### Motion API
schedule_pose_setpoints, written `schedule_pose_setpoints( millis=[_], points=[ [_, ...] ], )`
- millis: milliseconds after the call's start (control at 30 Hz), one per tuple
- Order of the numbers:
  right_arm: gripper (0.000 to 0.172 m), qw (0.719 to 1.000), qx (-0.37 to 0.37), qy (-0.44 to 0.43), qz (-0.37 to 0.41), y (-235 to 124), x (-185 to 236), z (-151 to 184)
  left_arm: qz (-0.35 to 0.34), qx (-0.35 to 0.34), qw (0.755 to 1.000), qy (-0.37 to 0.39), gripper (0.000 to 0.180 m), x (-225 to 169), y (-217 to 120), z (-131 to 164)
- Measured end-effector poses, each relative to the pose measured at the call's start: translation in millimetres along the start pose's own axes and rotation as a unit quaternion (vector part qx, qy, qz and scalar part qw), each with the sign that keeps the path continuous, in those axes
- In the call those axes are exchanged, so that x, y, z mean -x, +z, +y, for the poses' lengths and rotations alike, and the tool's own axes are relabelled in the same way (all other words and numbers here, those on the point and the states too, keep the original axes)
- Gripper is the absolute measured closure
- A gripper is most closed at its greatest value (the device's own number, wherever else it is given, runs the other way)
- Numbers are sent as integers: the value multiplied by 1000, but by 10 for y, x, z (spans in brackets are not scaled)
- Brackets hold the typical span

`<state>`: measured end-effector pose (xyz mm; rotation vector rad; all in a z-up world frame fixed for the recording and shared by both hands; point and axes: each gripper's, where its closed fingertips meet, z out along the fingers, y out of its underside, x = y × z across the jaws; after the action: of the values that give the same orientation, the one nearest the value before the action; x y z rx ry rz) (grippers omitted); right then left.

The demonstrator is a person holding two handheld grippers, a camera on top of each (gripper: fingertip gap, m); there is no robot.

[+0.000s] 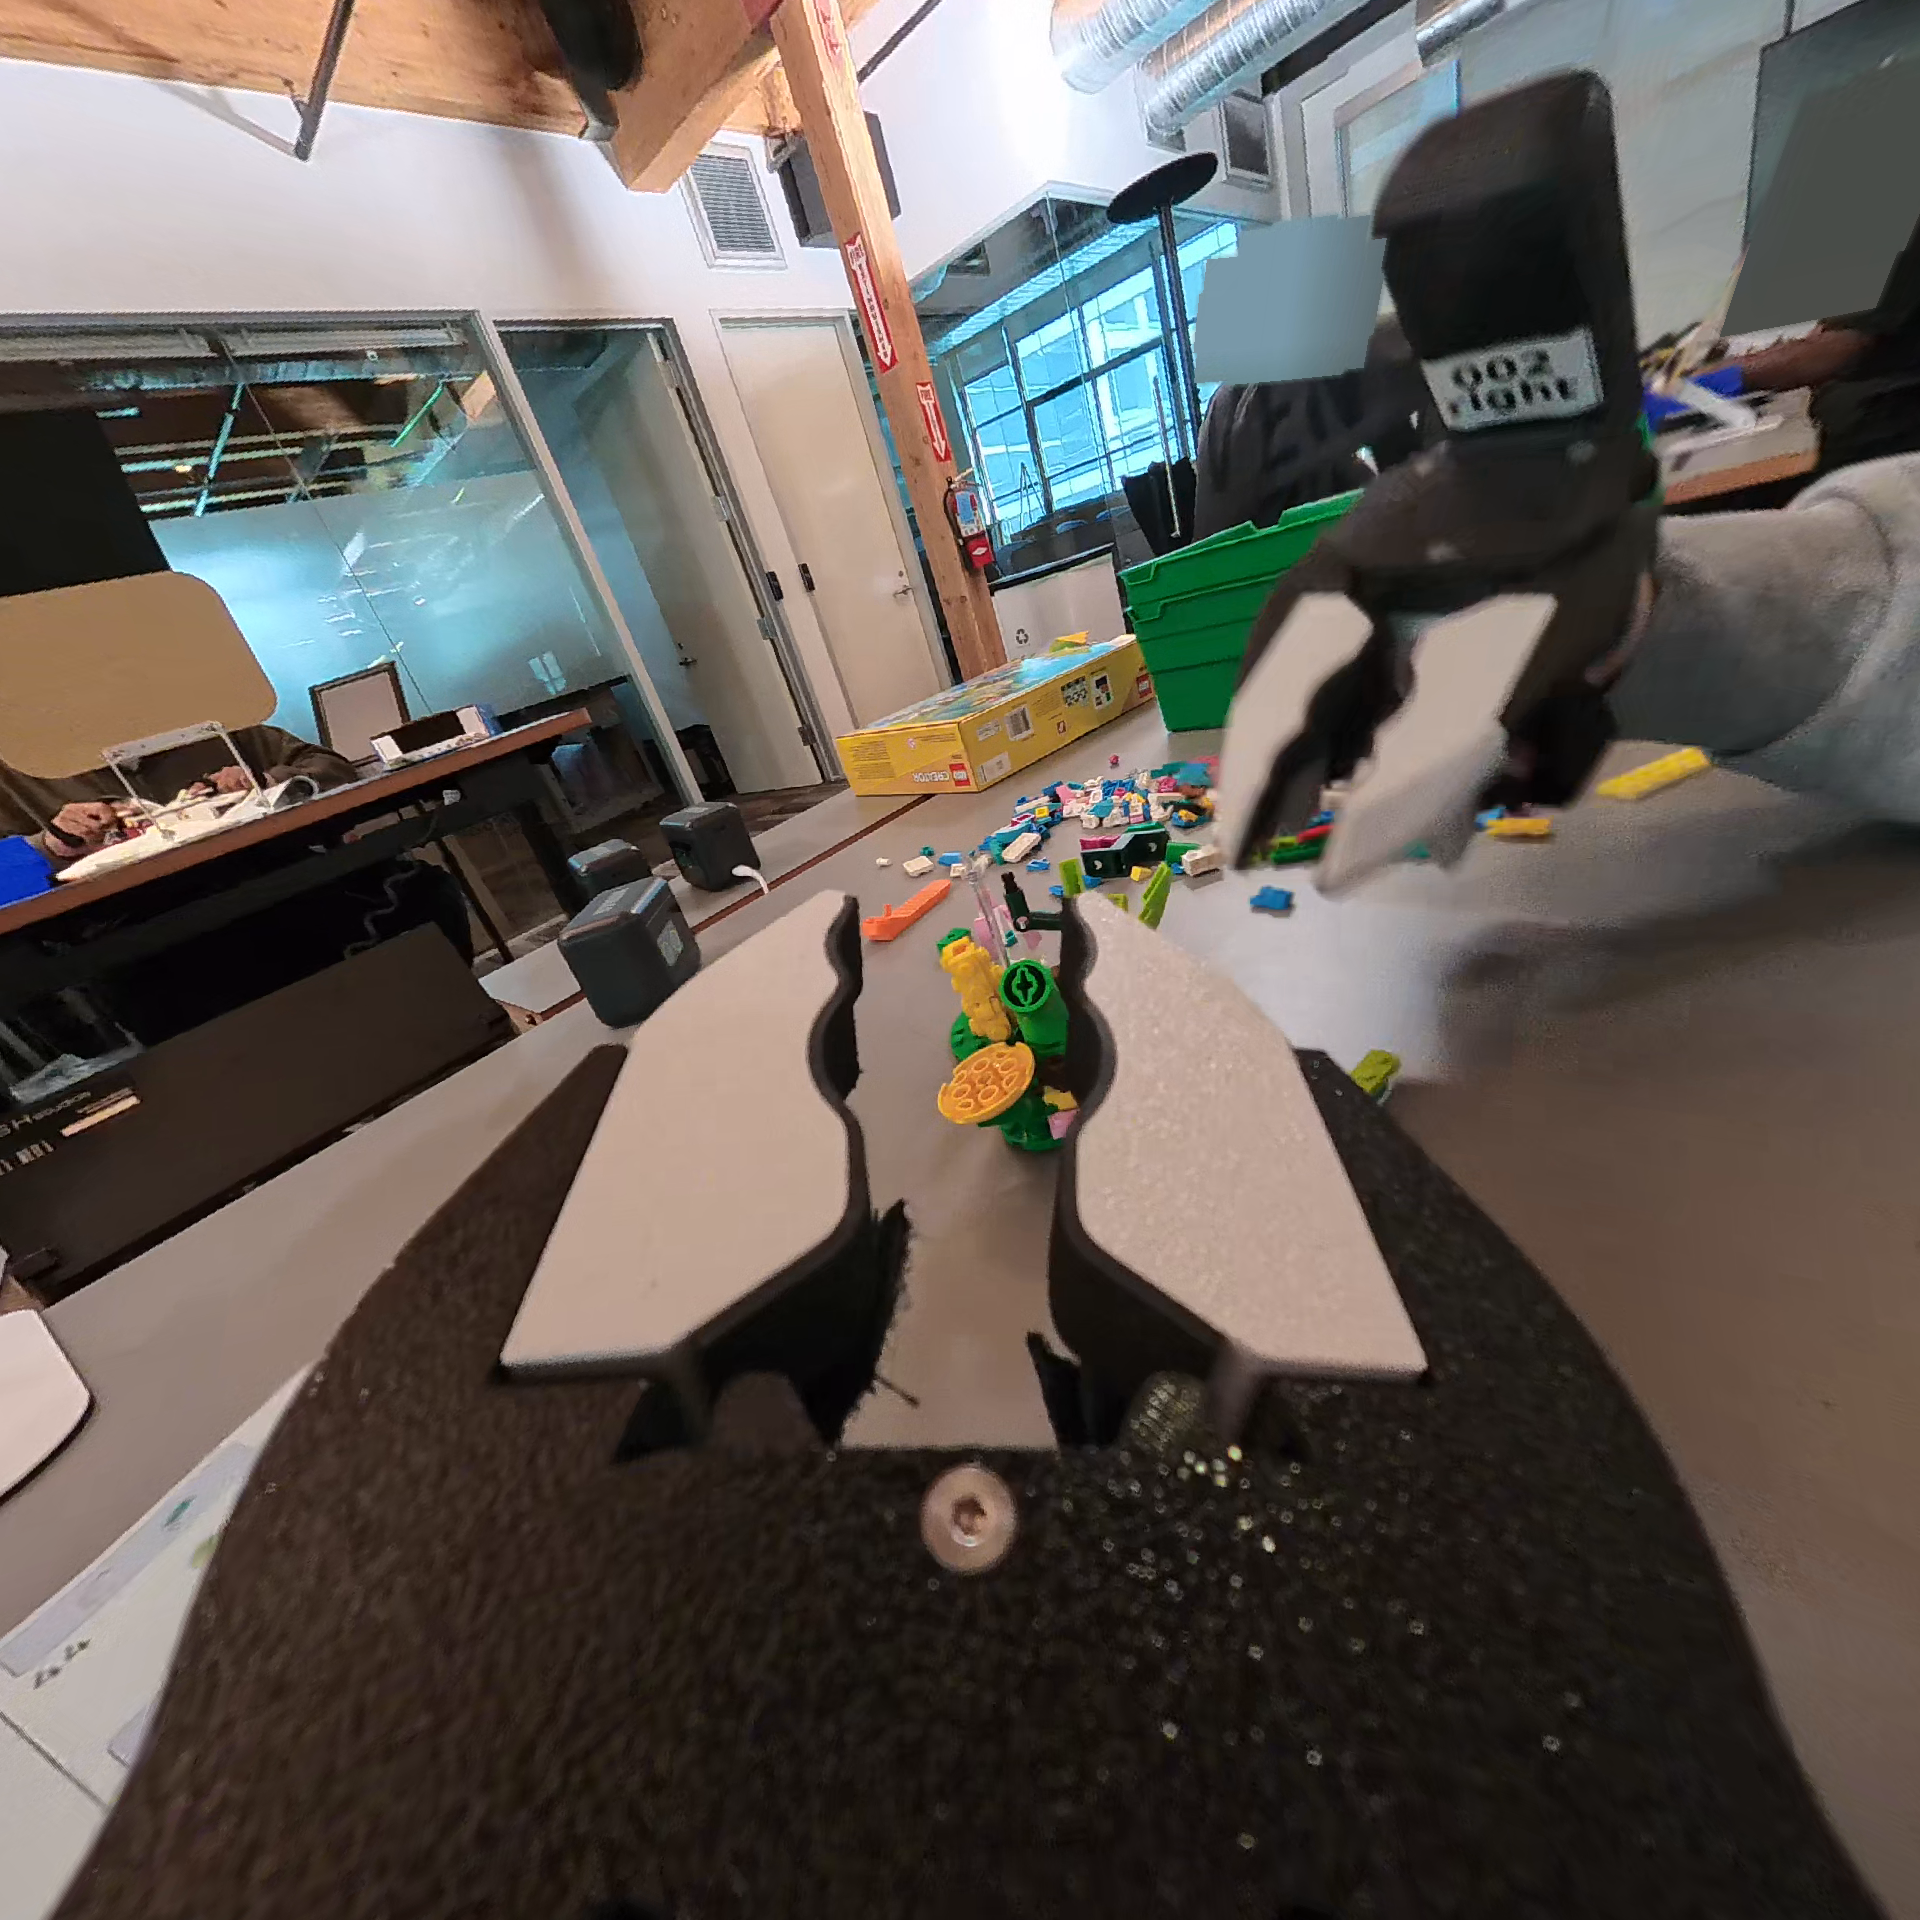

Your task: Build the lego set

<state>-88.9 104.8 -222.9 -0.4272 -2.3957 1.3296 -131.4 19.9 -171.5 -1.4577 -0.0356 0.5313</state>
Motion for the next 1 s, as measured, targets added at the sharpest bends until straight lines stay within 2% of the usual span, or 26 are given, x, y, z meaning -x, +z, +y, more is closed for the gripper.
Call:
schedule_pose_setpoints(
  millis=[33,100,167,233,267,333,500,600,700,767,833,900,1000],
  points=[
    [151,999,-35,-6,24,-53,-123,-112,1,2,1000,11,144,-17,7,4],
    [151,986,-118,-22,113,-182,-481,-360,0,7,999,36,144,-47,25,18],
    [151,954,-207,-34,213,-366,-797,-584,-3,11,998,58,146,-60,36,30],
    [154,924,-257,-44,278,-511,-944,-689,-29,-9,994,108,163,-22,-9,-57],
    [154,914,-263,-50,305,-558,-985,-693,-47,-26,989,139,166,-3,-45,-109],
    [157,896,-255,-64,359,-629,-1039,-636,-71,-25,981,179,171,32,-74,-123],
    [164,866,-228,-57,441,-761,-1100,-488,-115,10,974,195,180,210,-51,-21],
    [166,837,-176,-115,506,-810,-1129,-461,-158,29,968,193,180,390,-103,19],
    [167,821,-155,-158,526,-780,-1087,-493,-214,39,957,193,180,594,-223,11],
    [167,816,-150,-173,530,-760,-1054,-514,-247,47,951,181,180,727,-323,19],
    [167,819,-146,-181,525,-715,-1021,-512,-266,67,952,134,180,866,-401,119],
    [167,818,-140,-191,524,-694,-994,-505,-250,102,961,59,180,933,-419,304],
    [167,814,-137,-195,530,-709,-991,-494,-216,137,965,60,180,958,-405,375]
  ],
)
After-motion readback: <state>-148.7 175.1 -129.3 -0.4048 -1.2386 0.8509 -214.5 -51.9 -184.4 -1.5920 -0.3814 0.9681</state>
